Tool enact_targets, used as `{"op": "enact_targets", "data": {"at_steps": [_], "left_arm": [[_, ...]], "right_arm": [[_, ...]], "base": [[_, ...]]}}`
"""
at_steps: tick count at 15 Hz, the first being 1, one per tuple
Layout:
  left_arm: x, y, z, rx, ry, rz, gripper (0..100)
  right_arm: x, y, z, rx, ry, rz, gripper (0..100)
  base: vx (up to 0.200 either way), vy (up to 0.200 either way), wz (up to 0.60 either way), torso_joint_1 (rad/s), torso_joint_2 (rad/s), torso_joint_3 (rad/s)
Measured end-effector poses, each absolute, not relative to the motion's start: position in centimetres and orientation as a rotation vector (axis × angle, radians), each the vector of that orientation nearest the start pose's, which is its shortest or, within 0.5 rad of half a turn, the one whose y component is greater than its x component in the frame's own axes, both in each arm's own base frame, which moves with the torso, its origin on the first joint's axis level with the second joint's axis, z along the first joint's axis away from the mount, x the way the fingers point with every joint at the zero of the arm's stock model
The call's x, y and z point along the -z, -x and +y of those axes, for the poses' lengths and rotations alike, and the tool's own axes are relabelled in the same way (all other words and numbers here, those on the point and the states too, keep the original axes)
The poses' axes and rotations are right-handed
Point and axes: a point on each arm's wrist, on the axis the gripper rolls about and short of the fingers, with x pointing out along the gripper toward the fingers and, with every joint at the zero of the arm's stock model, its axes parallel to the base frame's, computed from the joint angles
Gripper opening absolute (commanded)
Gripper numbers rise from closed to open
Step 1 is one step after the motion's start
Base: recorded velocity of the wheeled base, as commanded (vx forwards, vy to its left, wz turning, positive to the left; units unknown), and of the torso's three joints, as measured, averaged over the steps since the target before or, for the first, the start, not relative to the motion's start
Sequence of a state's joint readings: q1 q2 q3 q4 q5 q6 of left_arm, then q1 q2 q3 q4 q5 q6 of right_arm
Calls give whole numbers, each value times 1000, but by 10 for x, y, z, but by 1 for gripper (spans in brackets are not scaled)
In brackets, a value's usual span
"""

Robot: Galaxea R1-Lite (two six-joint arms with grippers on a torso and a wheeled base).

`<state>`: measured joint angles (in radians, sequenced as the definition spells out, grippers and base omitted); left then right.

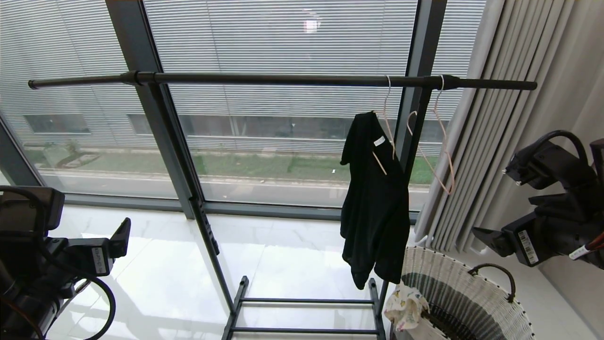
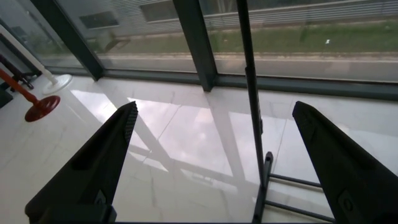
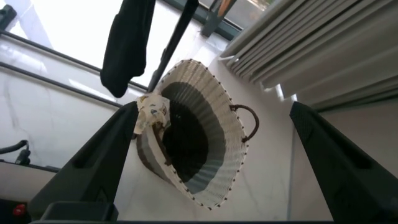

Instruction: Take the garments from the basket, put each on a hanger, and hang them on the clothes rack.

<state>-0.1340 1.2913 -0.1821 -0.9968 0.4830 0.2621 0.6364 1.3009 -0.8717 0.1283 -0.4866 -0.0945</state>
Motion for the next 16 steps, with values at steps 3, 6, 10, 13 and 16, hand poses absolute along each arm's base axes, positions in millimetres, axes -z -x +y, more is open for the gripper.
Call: {"op": "enact_targets", "data": {"at_steps": [3, 6, 10, 13, 16], "left_arm": [[-153, -161, -11, -333, -294, 156, 100], [-153, -161, -11, -332, -295, 159, 100], [-153, -161, -11, -331, -295, 159, 100], [-152, -160, -11, -331, -297, 161, 100], [-151, -160, -11, -330, -297, 163, 100]], "right_arm": [[-233, -163, 107, -169, 389, 465, 100], [-233, -163, 107, -168, 389, 464, 100], [-233, -163, 107, -167, 388, 463, 100], [-233, -163, 107, -167, 385, 460, 100], [-233, -162, 107, -169, 386, 459, 100]], "base": [[0, 0, 0, -232, 510, 287], [0, 0, 0, -211, 489, 282], [0, 0, 0, -199, 486, 282], [0, 0, 0, -181, 463, 292], [0, 0, 0, -142, 411, 261]]}}
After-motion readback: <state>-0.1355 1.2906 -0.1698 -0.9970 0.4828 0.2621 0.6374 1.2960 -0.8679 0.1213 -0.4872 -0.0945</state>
